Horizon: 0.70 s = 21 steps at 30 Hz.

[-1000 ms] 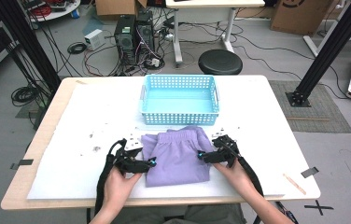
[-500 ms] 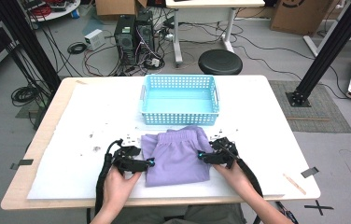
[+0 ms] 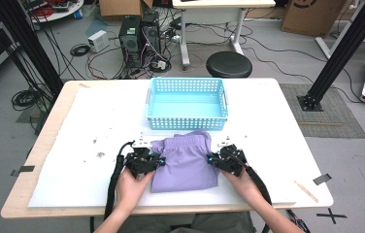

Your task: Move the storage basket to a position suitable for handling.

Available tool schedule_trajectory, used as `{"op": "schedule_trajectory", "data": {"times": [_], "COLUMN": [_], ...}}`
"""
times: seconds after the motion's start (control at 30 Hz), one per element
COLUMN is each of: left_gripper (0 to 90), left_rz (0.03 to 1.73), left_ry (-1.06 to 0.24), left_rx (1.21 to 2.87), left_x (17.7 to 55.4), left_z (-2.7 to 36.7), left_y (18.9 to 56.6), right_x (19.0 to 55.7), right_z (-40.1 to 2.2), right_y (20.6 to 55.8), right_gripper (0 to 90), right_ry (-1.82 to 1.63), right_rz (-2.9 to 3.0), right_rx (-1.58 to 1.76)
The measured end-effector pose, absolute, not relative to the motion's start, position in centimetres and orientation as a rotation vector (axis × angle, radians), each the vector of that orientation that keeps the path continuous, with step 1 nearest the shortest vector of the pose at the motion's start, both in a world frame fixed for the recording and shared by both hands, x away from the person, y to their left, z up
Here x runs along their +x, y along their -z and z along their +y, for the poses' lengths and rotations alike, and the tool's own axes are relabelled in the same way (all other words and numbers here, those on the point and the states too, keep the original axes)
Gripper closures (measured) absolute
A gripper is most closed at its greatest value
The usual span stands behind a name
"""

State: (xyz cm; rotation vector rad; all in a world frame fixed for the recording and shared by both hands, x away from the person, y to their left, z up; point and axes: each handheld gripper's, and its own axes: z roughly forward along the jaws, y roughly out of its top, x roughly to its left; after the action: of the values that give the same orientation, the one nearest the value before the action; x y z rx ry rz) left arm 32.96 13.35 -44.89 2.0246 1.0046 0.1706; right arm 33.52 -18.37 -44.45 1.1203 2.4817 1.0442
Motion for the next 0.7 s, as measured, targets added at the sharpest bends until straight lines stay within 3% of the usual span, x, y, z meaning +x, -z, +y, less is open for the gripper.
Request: {"op": "schedule_trajectory", "data": {"times": [0.17,0.7], "left_gripper": [82.5,82.7], "left_rz": [0.955,0.909], "left_ry": [-0.183,-0.121], "left_rx": [2.064,2.070], "left_x": [33.0,32.6], "left_z": [12.5,11.1], "left_y": [44.7,44.7], "right_x": [33.0,31.6], "right_z": [-18.9,-21.0], "right_y": [44.4,44.2], "right_gripper": [85.1,85.6], "right_ry": [-1.047,-1.040], "right_rz": [2.504,2.488], "right_rx": [1.118,1.137]}}
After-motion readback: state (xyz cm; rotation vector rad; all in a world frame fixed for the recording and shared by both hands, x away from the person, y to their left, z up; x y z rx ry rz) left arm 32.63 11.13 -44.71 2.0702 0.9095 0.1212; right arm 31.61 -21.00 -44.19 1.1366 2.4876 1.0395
